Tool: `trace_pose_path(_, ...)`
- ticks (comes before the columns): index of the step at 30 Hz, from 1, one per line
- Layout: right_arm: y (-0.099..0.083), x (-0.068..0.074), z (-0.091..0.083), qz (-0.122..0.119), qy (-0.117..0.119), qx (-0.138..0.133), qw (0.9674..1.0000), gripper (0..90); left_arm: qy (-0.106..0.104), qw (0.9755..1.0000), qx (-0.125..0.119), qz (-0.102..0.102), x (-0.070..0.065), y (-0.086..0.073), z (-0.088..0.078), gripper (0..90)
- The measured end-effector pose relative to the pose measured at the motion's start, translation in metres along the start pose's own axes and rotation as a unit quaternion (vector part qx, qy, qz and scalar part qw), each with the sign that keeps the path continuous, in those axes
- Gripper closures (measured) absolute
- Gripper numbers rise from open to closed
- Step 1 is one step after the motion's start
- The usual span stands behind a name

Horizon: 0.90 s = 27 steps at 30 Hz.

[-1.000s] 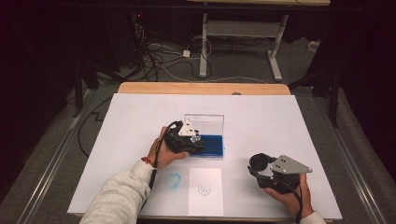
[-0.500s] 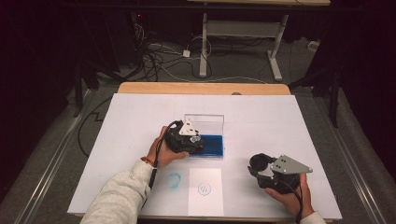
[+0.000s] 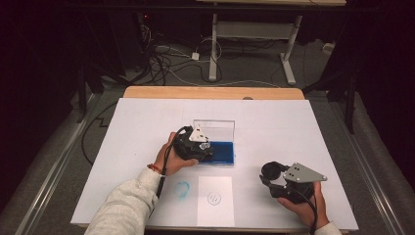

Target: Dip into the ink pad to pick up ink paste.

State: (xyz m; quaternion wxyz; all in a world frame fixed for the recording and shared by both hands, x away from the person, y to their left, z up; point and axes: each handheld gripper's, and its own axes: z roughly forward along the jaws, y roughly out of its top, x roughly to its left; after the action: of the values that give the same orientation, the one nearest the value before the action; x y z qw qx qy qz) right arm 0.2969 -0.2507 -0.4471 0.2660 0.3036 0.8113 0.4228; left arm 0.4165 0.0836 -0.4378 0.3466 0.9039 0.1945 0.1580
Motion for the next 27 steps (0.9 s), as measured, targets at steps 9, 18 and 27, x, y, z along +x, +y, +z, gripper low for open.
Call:
trace_pose_path(9,-0.0008,0.0004,0.0016,-0.005,0.0,0.006,1.0,38.6,0.005,1.0,0.0,0.004,-0.0009,0.0004,0.0009,54.9)
trace_pose_path(18,-0.0007,0.0004,0.0013,-0.007,0.0,0.007,1.0,38.6,0.006,1.0,0.002,0.005,-0.0012,0.0004,0.0009,54.9)
trace_pose_path(27,0.0,0.0009,0.0005,-0.008,0.002,0.005,0.9999,38.7,0.006,1.0,-0.001,0.003,-0.001,-0.0002,0.0013,54.9)
